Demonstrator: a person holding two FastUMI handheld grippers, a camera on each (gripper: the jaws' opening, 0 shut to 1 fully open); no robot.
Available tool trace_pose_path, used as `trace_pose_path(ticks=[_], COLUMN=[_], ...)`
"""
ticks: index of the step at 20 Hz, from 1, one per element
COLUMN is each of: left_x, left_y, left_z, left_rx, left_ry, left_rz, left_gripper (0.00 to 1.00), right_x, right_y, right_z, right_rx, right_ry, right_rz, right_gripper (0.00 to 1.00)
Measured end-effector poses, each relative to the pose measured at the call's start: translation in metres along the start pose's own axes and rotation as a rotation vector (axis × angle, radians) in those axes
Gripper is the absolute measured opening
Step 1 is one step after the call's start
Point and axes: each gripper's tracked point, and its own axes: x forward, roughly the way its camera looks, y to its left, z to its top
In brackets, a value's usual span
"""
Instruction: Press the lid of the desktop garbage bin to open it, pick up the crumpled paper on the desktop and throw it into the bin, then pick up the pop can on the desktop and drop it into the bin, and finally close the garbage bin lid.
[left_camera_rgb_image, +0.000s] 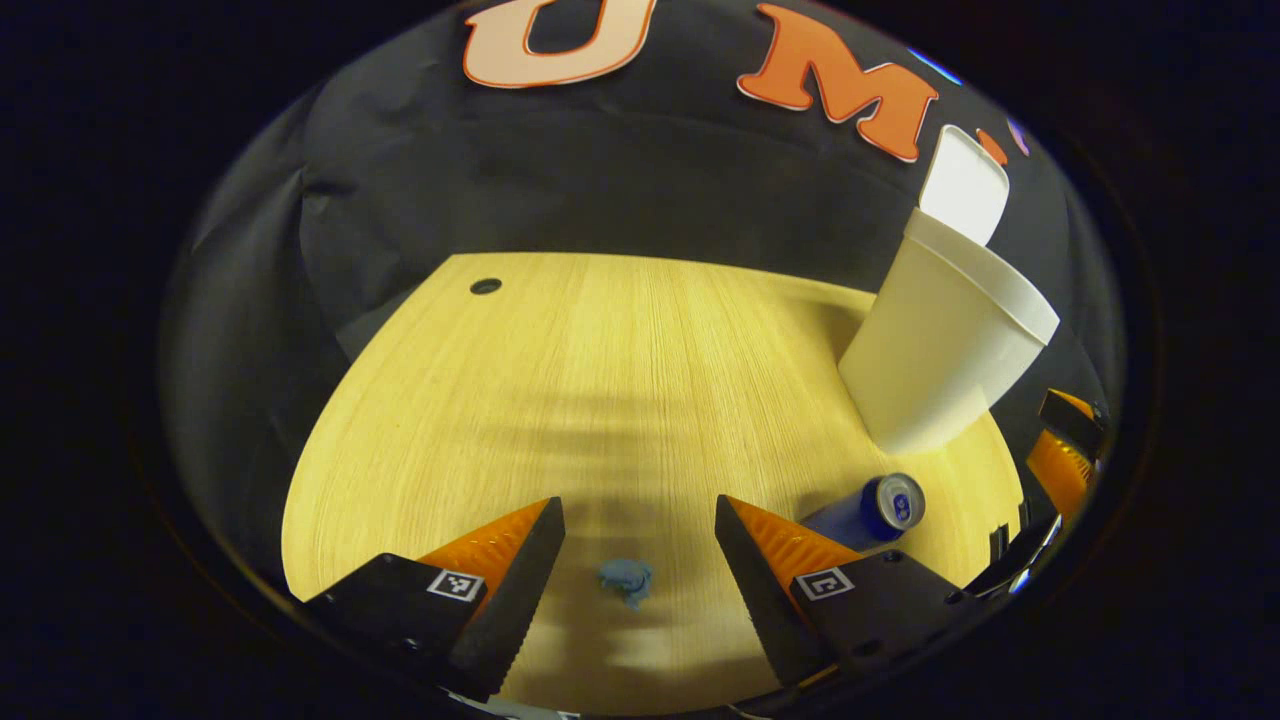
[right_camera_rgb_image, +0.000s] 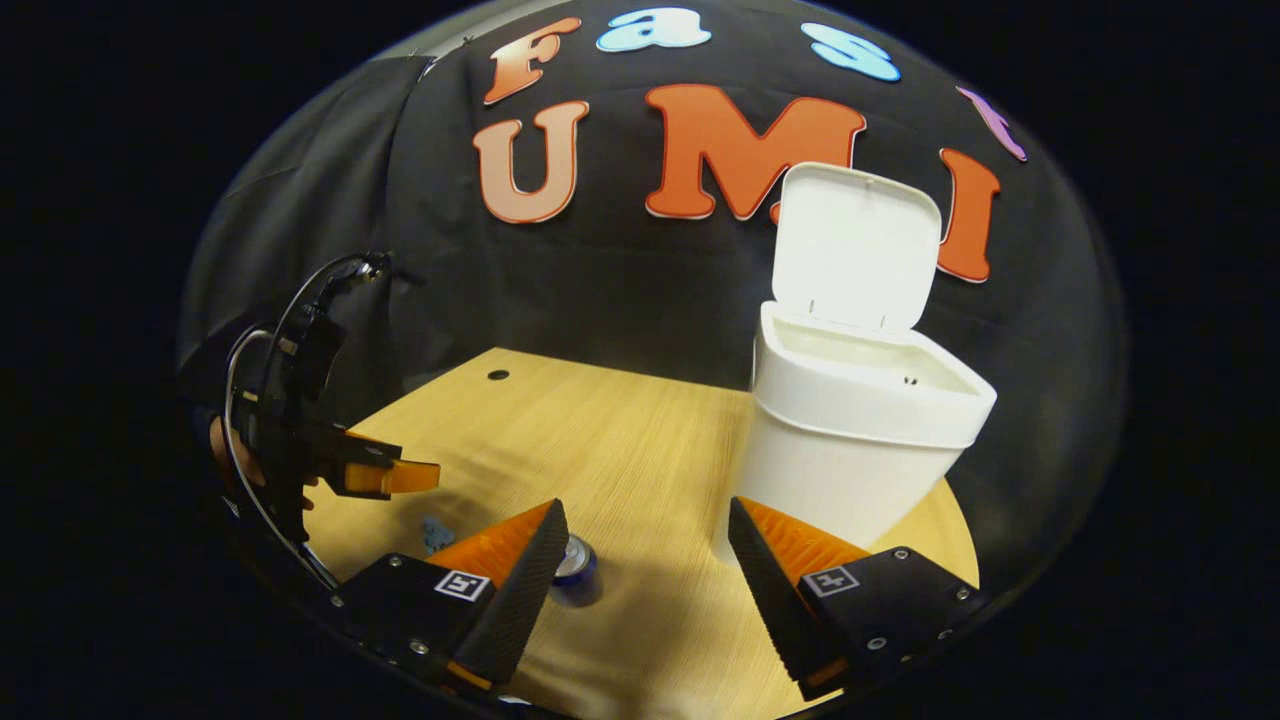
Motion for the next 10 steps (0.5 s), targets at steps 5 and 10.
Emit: trace_pose_path(ticks=[5, 10], left_x=[0.019, 0.033], left_y=[-0.007, -0.002], left_z=[-0.040, -0.073], left_rx=[0.014, -0.001], left_ry=[0.145, 0.262], left_rz=[-0.009, 0.022], left_gripper=[0.97, 0.98], right_x=[0.004, 0.001], right_y=[0.013, 0.024], right_z=[-0.032, -0.061], right_rx=[-0.015, 0.018], right_ry=[0.084, 0.144], right_rz=[0.046, 0.060], right_gripper=[0.97, 0.97])
